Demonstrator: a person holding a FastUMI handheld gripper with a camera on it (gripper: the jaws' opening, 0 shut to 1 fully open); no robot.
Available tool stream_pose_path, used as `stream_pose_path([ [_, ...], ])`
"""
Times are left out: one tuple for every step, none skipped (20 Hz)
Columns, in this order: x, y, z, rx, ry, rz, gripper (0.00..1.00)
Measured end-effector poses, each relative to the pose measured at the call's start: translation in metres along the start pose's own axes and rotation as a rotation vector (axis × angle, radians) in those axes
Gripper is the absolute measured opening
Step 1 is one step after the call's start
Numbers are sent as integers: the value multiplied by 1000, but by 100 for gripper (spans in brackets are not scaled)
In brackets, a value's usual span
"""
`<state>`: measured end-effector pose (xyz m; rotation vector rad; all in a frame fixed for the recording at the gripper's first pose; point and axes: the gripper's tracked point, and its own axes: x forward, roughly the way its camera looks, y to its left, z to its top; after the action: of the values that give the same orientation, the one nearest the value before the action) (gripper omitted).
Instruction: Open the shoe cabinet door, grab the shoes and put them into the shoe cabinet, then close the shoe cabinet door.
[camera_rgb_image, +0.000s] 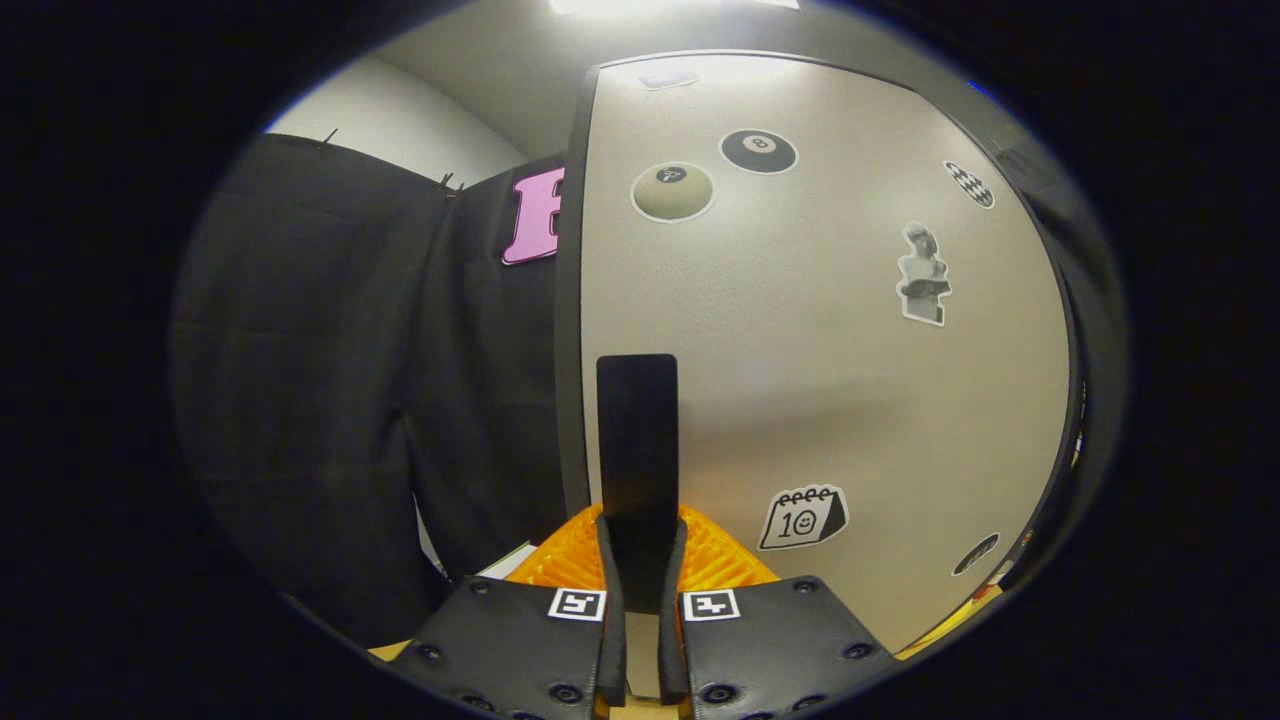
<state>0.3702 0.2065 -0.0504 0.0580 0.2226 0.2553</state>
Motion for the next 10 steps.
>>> stream_pose_path([
  [-3, 1, 0, -1, 1, 15, 14],
  [-8, 2, 0, -3, 8, 28, 14],
  [-15, 4, 1, -2, 13, 39, 14],
  [-16, 4, 0, -1, 19, 51, 14],
  [-19, 3, 0, 3, 24, 64, 14],
  [-23, 2, -1, 8, 29, 77, 14],
  [-28, 1, -1, 5, 33, 90, 14],
  [-32, 1, 0, 3, 36, 100, 14],
  [-35, 1, 0, -1, 42, 110, 14],
  [-39, 1, -1, -1, 45, 120, 14],
])
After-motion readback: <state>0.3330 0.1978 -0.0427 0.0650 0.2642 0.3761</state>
